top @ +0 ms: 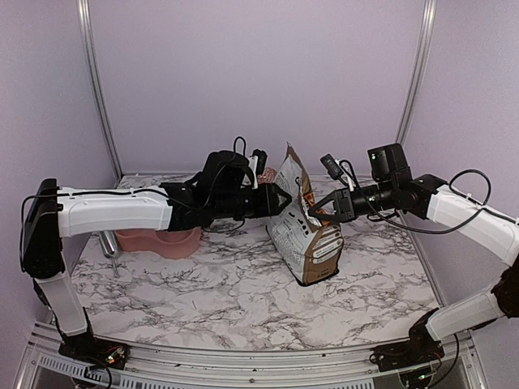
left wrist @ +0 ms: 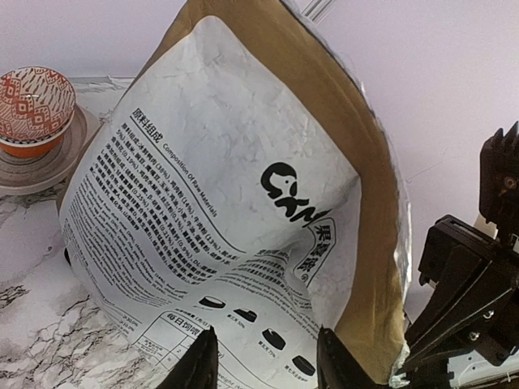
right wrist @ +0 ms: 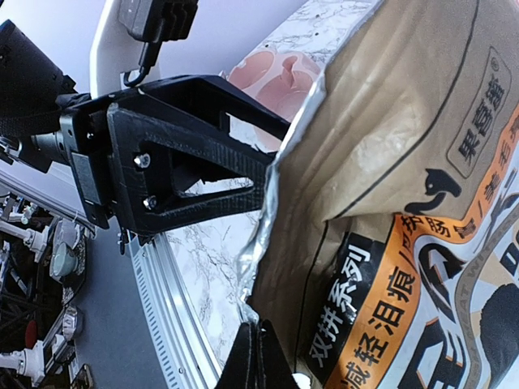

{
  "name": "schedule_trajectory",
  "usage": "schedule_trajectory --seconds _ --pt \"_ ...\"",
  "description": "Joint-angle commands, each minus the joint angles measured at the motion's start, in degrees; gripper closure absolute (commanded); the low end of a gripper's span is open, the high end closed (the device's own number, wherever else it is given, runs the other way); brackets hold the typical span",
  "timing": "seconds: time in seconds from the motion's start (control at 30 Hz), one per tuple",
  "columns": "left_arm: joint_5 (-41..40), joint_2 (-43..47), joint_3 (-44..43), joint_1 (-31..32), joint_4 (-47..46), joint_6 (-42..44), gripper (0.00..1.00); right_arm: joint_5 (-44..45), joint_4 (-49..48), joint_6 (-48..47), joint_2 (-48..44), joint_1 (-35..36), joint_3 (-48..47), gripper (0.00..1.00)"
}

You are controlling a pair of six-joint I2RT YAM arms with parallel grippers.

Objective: Serve the pet food
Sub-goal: Adjust the seal on the pet food bag.

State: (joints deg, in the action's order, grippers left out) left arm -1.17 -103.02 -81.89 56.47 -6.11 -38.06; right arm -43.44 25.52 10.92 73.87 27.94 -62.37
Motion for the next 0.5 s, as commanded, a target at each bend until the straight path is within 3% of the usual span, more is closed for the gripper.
schedule_trajectory --seconds 0.0,0.47 --pt "-0.5 2.8 0.8 0.0 -0.6 1.1 0.58 1.6 3.1 0.3 -0.6 -0.8 0.1 1.0" --pt "3.9 -0.1 -6.3 1.9 -0.1 4.2 0.58 -0.5 2.4 -1.6 -1.2 -0.8 -0.7 1.0"
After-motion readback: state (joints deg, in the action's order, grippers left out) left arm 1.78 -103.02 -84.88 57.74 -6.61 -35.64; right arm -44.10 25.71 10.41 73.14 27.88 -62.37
